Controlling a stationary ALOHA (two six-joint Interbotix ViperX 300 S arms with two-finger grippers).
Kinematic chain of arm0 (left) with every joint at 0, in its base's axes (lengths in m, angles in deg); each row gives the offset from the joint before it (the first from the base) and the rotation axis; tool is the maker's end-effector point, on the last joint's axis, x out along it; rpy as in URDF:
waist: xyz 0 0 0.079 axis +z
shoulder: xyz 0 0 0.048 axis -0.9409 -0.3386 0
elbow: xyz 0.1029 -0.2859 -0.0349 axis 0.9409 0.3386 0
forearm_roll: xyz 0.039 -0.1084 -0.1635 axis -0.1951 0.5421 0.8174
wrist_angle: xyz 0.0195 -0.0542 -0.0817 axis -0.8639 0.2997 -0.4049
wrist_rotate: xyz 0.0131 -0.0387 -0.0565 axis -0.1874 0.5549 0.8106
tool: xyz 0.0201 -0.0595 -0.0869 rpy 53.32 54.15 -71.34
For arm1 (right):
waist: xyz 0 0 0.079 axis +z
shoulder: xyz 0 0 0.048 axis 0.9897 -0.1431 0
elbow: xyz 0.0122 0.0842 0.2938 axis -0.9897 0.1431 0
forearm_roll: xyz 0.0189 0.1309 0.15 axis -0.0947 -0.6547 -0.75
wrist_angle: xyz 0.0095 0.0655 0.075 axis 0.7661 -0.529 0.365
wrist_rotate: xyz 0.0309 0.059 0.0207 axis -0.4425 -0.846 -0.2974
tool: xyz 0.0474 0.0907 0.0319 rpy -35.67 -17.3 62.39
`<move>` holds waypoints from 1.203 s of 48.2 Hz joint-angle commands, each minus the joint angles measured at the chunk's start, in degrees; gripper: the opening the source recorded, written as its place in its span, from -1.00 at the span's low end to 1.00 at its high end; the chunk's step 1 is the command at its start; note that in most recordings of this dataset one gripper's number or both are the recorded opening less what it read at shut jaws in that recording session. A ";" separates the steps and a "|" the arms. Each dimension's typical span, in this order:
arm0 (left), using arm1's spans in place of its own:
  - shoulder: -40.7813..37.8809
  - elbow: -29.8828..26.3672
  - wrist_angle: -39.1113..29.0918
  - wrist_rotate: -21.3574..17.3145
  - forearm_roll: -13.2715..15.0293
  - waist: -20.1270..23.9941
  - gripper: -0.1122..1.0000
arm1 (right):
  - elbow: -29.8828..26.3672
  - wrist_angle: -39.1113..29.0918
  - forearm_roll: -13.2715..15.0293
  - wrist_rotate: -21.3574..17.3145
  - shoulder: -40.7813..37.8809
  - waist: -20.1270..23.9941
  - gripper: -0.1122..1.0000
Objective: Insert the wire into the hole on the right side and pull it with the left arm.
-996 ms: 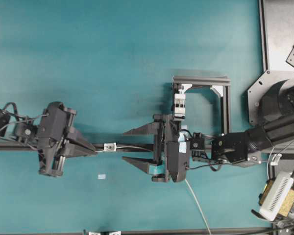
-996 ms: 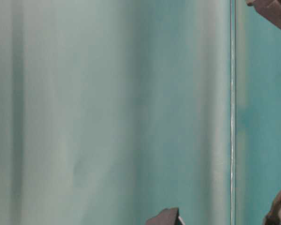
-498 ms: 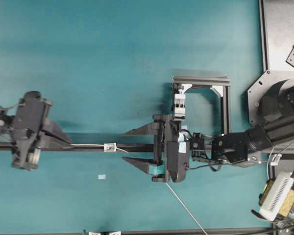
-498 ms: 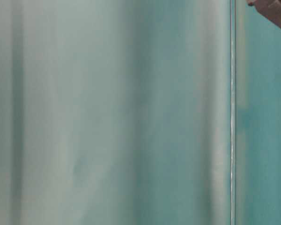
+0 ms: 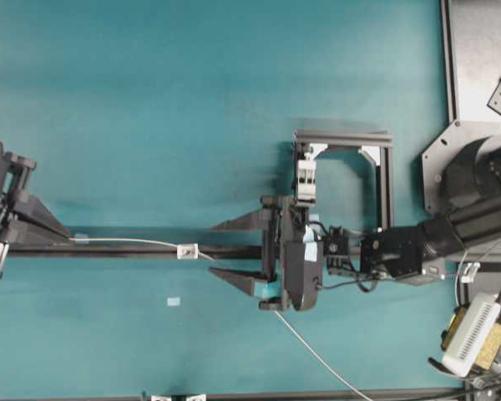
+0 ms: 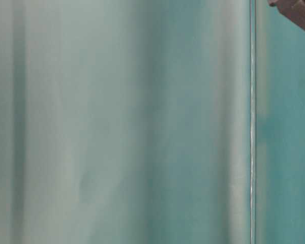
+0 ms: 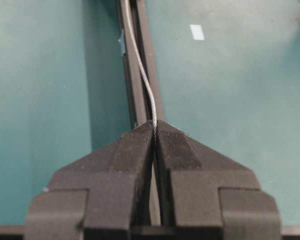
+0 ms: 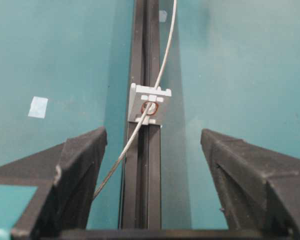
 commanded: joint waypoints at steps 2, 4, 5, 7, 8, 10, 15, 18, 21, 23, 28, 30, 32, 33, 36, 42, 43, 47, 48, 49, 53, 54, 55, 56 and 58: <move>0.70 -0.35 0.18 0.00 -0.09 -0.97 -0.99 | -0.35 0.26 0.18 -0.09 1.76 0.09 0.71; 0.53 -0.44 0.18 0.00 -0.18 -1.14 -0.99 | -0.35 0.26 0.18 -0.09 1.85 0.09 0.71; 0.44 -0.44 0.18 0.00 -0.09 -1.23 -0.99 | -0.35 0.26 0.18 -0.09 1.85 0.09 0.71; 0.18 -0.44 0.18 0.00 -0.09 -1.23 -0.99 | -0.35 0.26 0.18 -0.09 1.76 0.09 0.71; 0.18 -0.44 0.26 0.00 -0.09 -1.23 -0.99 | -0.35 0.26 0.18 -0.09 1.76 0.09 0.71; 0.00 -0.44 0.35 0.00 -0.09 -1.23 -0.99 | -0.35 0.26 0.18 -0.09 1.85 0.09 0.71; -0.09 -0.44 0.44 0.26 -0.18 -1.23 -0.99 | -0.35 0.26 0.18 -0.09 1.85 0.09 0.71; -0.09 -0.53 0.35 0.26 -0.09 -1.23 -0.99 | -0.35 0.26 0.18 -0.09 1.76 0.09 0.71; -0.09 -0.44 0.35 0.18 -0.09 -1.23 -0.99 | -0.44 0.26 0.18 -0.09 1.85 0.09 0.71; -0.09 -0.35 0.18 0.18 -0.09 -1.23 -0.99 | -0.44 0.26 0.18 -0.09 1.76 0.09 0.71; -0.09 -0.09 0.09 0.35 -0.09 -1.23 -0.98 | -0.53 0.26 0.18 -0.09 1.76 0.09 0.71; -0.09 -0.18 0.09 0.53 -0.09 -1.23 -0.98 | -0.53 0.26 0.18 -0.09 1.85 0.09 0.71; -0.09 -0.26 0.09 0.88 -0.09 -1.23 -0.98 | -0.53 0.26 0.18 -0.09 1.76 0.09 0.71; -0.09 -0.35 0.18 1.14 -0.09 -1.23 -0.98 | -0.62 0.26 0.18 -0.09 1.85 0.09 0.71; -0.09 -0.44 0.09 1.85 -0.09 -1.14 -0.93 | -0.62 0.26 0.18 0.00 1.85 0.09 0.71; -0.09 -0.09 0.09 2.99 -0.09 -1.14 -0.67 | -0.62 0.26 0.18 -0.09 1.85 0.09 0.71; -0.09 0.00 0.09 2.99 -0.09 -1.14 -0.61 | -0.70 0.26 0.18 -0.09 1.85 0.09 0.71; -0.09 0.26 0.00 3.08 -0.09 -1.14 -0.27 | -0.70 0.26 0.18 -0.09 1.85 0.09 0.71; -0.09 0.26 0.09 3.08 -0.09 -1.14 -0.16 | -0.70 0.26 0.18 -0.09 1.85 0.09 0.71; -0.09 0.26 0.09 3.08 -0.09 -1.14 -0.05 | -0.70 0.26 0.18 0.00 1.76 0.09 0.71; -0.09 0.26 0.09 3.08 -0.09 -1.14 0.41 | -0.70 0.26 0.09 -0.09 1.76 0.09 0.71; -0.09 0.26 0.09 3.08 -0.09 -1.14 0.51 | -0.62 0.26 0.18 -0.09 1.85 0.09 0.71; -0.09 0.26 0.09 3.08 -0.09 -1.05 0.61 | -0.62 0.26 0.18 0.00 1.76 0.09 0.71; -0.09 0.26 0.09 2.99 -0.09 -1.05 0.70 | -0.62 0.26 0.09 -0.09 1.85 0.09 0.71; 0.00 0.26 0.09 2.99 -0.09 -0.79 0.78 | -0.53 0.26 0.18 -0.09 1.76 0.09 0.71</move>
